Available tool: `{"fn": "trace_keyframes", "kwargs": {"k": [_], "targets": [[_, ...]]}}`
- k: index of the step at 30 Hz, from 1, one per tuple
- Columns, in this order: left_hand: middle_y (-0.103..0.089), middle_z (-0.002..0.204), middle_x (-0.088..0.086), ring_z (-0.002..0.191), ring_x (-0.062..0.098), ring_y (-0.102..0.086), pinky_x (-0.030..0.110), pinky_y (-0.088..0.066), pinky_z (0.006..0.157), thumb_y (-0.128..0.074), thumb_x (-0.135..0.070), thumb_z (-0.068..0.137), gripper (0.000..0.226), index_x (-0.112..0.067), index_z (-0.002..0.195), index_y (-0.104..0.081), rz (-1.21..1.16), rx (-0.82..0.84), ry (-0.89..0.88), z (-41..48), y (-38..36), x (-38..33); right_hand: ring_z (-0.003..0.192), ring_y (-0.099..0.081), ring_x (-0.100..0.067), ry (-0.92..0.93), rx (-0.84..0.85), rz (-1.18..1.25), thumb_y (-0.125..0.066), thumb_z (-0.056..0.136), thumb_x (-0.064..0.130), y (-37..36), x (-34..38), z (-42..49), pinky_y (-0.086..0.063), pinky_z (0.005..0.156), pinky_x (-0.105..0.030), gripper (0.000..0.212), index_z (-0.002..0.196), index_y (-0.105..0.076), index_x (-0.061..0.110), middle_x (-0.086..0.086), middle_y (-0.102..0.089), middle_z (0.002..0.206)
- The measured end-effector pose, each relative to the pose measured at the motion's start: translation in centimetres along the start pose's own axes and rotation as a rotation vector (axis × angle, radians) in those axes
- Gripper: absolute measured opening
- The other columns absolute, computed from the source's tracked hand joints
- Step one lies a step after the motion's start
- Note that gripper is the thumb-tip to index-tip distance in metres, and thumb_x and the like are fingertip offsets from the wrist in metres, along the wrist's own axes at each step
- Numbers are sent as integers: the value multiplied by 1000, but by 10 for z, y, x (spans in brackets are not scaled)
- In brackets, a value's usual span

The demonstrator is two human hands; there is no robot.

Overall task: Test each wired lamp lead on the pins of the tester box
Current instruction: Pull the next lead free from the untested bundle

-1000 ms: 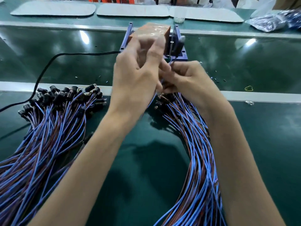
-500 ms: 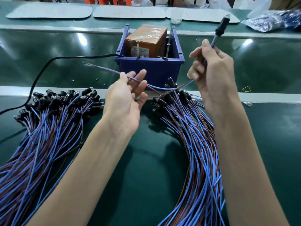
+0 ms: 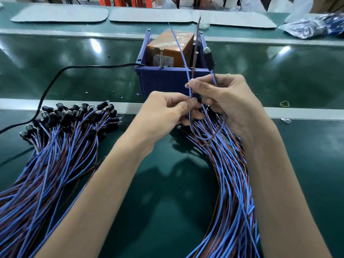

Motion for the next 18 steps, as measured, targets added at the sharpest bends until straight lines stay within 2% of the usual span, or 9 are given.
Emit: {"fn": "trace_keyframes", "kwargs": {"k": [2,5,10,13,15,18], "targets": [[-68,56,-10,47,-4,-59,5,-38,46,-56,-7,94,15,-11,83,-65,-21,3,-1,0,1,1,45,-39,-5,6,10,-20,-75,80,18,-1,-1,1,-34,46,-16,5,77,-75,14,6,-49,47],[-69,57,-7,46,-2,-60,5,-39,44,-59,-7,92,10,-11,82,-60,-51,-23,2,1,2,3,44,-47,-1,14,5,-29,-73,82,15,-3,-2,2,-37,45,-11,8,75,-72,13,9,-62,52],[-67,58,-12,45,-1,-55,6,-38,47,-61,-11,92,18,-17,76,-57,-25,-204,-48,7,10,11,42,-57,-3,-38,-11,85,-58,94,8,-7,2,2,-36,39,-7,18,76,-59,8,1,-70,60],[-70,64,-11,44,0,-53,9,-40,48,-58,-11,94,13,-19,84,-58,-32,-344,-67,12,20,16,38,-46,-3,-46,-115,102,-53,95,6,-4,2,4,-31,37,-9,14,84,-56,12,1,-67,55],[-70,62,-14,43,-1,-51,10,-42,48,-55,-10,95,10,-20,96,-58,53,-401,-69,15,28,20,37,-37,-4,-39,-203,138,-50,93,2,1,2,7,-27,37,-11,14,96,-57,13,3,-61,48],[-64,53,-19,44,-5,-49,16,-40,54,-49,-12,95,22,-22,112,-57,227,-434,-57,20,35,27,34,-35,-2,-42,-281,165,-46,92,-1,6,1,9,-23,34,-13,23,106,-58,13,7,-50,40]]}}
Point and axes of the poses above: each hand's wrist, its own z-axis towards the middle knuckle, its own y-axis out of the back of the hand, x = y × z, the point moved 2 cm from there along z, towards the middle knuckle
